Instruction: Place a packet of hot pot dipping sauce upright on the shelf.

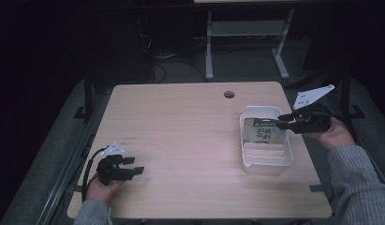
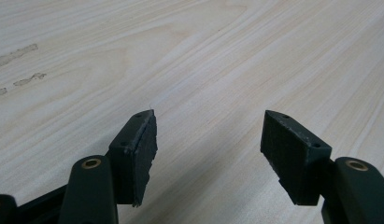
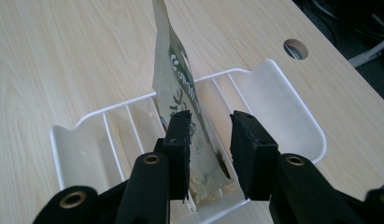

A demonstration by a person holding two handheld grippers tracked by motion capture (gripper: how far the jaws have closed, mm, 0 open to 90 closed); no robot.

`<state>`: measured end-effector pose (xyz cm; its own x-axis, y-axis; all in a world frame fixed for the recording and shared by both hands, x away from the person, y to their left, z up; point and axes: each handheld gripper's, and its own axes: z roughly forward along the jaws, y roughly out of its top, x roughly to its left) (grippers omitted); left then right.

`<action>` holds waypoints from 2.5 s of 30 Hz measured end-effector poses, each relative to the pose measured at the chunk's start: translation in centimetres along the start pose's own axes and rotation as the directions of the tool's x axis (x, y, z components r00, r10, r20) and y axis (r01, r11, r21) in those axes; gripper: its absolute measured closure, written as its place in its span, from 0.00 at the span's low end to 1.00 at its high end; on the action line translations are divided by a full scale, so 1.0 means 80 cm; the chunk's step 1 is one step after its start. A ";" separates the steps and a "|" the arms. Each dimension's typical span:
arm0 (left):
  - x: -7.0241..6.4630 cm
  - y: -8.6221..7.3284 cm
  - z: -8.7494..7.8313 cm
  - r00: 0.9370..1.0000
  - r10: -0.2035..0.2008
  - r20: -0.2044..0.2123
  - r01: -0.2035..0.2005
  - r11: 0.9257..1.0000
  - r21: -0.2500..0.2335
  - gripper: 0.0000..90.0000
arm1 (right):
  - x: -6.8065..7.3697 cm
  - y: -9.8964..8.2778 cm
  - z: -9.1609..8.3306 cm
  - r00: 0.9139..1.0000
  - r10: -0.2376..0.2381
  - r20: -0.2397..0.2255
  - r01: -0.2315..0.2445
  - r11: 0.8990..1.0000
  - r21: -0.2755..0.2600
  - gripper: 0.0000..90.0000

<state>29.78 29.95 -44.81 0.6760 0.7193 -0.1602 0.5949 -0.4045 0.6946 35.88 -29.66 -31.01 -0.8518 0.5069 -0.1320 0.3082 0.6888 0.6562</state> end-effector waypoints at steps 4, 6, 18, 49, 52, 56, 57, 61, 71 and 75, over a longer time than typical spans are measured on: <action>0.000 0.000 0.001 1.000 0.001 0.000 -0.001 1.000 0.001 0.39 | 0.002 -0.003 -0.006 1.000 0.008 0.006 -0.008 1.000 -0.014 0.72; -0.001 0.000 0.002 1.000 -0.001 0.004 0.001 1.000 -0.001 0.39 | 0.003 -0.003 -0.009 1.000 0.007 0.012 -0.007 1.000 -0.022 0.71; -0.002 0.001 0.002 1.000 0.000 0.004 0.000 1.000 0.000 0.39 | 0.008 -0.008 -0.035 0.999 0.016 0.038 -0.014 0.998 -0.057 0.68; -0.004 0.001 0.002 1.000 0.008 0.003 -0.008 1.000 0.004 0.39 | 0.050 -0.043 -0.057 0.998 0.037 0.040 -0.033 0.995 -0.097 0.63; -0.004 0.001 0.002 1.000 0.009 0.003 -0.009 1.000 0.005 0.39 | 0.056 -0.049 -0.054 0.998 0.045 0.032 -0.041 0.994 -0.105 0.62; -0.004 0.001 0.003 1.000 0.010 0.002 -0.010 1.000 0.007 0.39 | 0.063 -0.058 -0.046 0.998 0.057 0.020 -0.055 0.993 -0.107 0.61; -0.004 0.001 0.002 1.000 0.012 0.001 -0.012 1.000 0.008 0.39 | 0.065 -0.060 -0.044 0.998 0.061 0.018 -0.058 0.993 -0.106 0.61; -0.005 0.001 0.003 1.000 0.013 0.000 -0.013 1.000 0.010 0.38 | 0.072 -0.068 -0.034 0.997 0.071 0.003 -0.070 0.992 -0.100 0.60; -0.004 0.001 0.003 1.000 0.015 -0.001 -0.015 1.000 0.013 0.38 | 0.085 -0.080 -0.011 0.995 0.095 -0.030 -0.097 0.992 -0.086 0.58; -0.005 0.001 0.002 1.000 0.016 -0.001 -0.016 1.000 0.010 0.38 | 0.091 -0.085 -0.002 0.994 0.102 -0.044 -0.105 0.991 -0.082 0.57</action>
<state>29.63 29.55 -44.87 0.6849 0.7135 -0.1480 0.5885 -0.4218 0.6897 27.52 -30.71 -36.27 -0.8339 0.5511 -0.0317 0.3602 0.5868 0.7252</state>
